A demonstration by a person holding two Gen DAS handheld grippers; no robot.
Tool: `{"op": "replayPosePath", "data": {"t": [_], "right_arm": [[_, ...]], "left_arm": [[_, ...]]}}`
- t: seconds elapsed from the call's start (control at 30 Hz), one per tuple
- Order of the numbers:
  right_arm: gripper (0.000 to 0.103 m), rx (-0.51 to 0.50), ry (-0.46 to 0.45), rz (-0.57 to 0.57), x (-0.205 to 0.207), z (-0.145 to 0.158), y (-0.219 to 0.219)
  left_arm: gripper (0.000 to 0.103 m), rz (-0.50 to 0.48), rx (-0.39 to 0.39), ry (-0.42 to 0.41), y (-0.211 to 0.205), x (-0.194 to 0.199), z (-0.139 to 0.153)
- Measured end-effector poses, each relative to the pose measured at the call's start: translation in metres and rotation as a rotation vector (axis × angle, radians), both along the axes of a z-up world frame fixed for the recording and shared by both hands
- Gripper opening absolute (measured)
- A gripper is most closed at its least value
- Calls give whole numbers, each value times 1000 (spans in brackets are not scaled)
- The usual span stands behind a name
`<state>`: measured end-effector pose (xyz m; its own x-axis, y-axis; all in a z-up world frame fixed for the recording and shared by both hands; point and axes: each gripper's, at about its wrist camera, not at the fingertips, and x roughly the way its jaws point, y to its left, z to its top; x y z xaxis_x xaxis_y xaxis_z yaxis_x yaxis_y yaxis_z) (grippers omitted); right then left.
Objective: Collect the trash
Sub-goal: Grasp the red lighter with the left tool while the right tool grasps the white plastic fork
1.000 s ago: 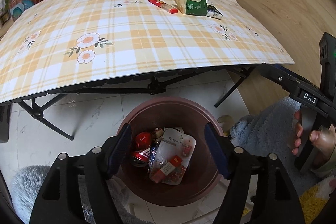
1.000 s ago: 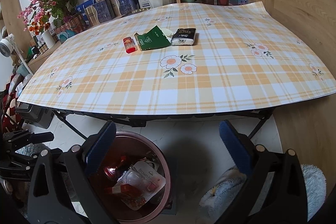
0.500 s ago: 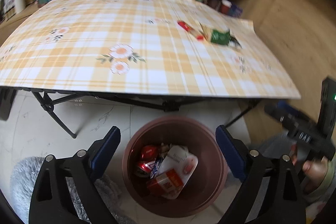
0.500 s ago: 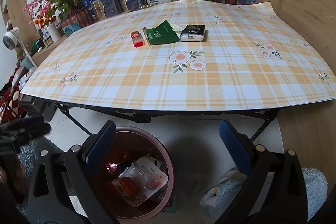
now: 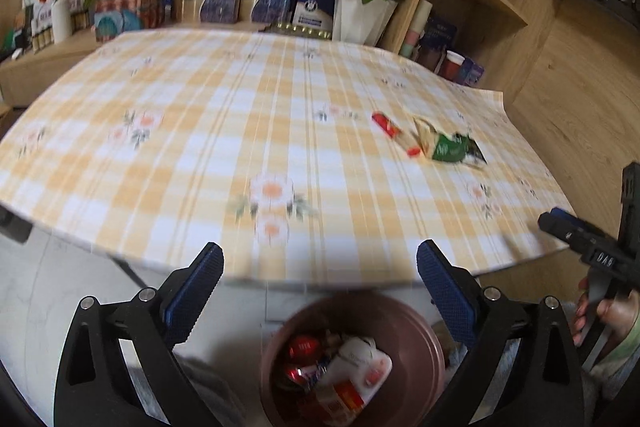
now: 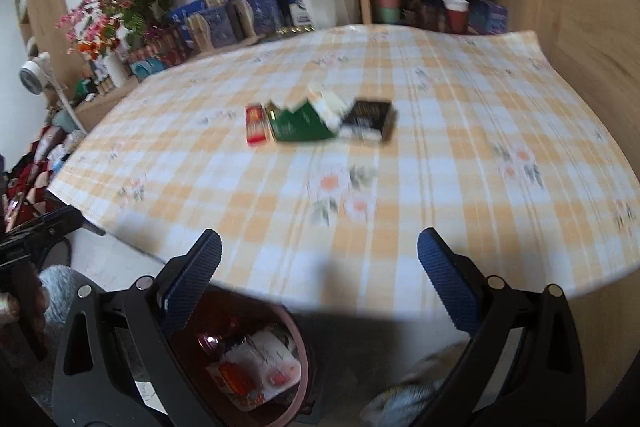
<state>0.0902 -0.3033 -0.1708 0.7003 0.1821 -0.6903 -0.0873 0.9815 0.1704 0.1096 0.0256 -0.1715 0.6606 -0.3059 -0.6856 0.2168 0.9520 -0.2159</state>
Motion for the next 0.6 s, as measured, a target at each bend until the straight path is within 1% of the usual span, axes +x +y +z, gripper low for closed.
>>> {"op": "replayPosePath", "data": {"t": [0.1, 0.2, 0.27, 0.3, 0.37, 0.4, 0.43, 0.47, 0.53, 0.6], "right_arm": [[91, -6, -9, 48, 33, 11, -4], [89, -15, -18, 88, 71, 17, -7], [83, -25, -19, 117, 96, 16, -8], [78, -44, -13, 119, 111, 14, -8], [72, -57, 14, 132, 137, 9, -8], [60, -62, 39, 142, 153, 5, -7], [55, -65, 63, 151, 164, 0, -6], [55, -68, 96, 160, 179, -6, -5], [54, -87, 118, 160, 195, -13, -1], [54, -103, 149, 185, 211, -21, 5]], "left_arm": [[95, -8, -3, -6, -5, 23, 6], [95, -11, -20, -7, -13, 46, 11], [95, -20, -25, -11, -21, 61, 15], [95, -25, -21, -14, -24, 66, 16], [95, -33, -5, -20, -33, 77, 17], [95, -34, 1, -22, -36, 81, 17], [95, -34, 4, -24, -39, 85, 16], [95, -36, 1, -22, -41, 90, 16], [93, -42, -14, -11, -44, 98, 13], [91, -52, -18, -3, -48, 105, 11]]}}
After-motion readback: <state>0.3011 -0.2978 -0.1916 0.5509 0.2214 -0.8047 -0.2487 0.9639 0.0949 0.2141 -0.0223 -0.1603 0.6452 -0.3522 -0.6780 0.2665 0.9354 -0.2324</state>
